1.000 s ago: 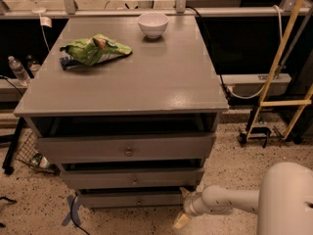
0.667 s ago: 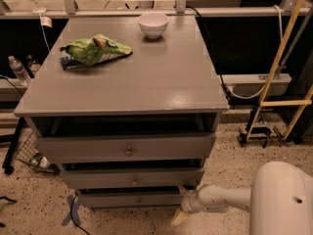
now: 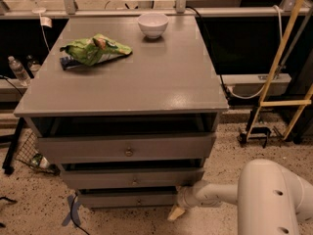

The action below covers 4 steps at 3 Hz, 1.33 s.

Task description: Open bottom drawer

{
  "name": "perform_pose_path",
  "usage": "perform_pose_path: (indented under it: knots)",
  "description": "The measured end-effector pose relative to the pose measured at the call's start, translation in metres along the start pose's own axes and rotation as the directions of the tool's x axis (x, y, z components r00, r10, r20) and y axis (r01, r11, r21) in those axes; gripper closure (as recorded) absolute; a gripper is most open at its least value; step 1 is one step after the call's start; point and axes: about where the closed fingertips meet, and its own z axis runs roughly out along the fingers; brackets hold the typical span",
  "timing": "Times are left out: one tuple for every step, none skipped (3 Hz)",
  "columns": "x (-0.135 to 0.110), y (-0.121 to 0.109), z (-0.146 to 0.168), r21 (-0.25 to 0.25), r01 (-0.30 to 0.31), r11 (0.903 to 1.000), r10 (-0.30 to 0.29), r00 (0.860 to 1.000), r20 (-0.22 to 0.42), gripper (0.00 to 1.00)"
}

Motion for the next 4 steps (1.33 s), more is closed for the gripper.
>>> perform_pose_path:
  knots:
    - [0.0029, -0.0060, 0.0166, -0.018, -0.003, 0.9998, 0.004, 1.000, 0.001, 0.13]
    - [0.0052, -0.0052, 0.0203, -0.026, -0.007, 0.9996, 0.007, 1.000, 0.002, 0.36]
    - [0.0052, -0.0049, 0.0202, -0.026, -0.007, 0.9996, 0.007, 1.000, 0.002, 0.59]
    - [0.0058, -0.0038, 0.0189, -0.028, -0.008, 0.9996, 0.008, 1.000, 0.002, 0.91]
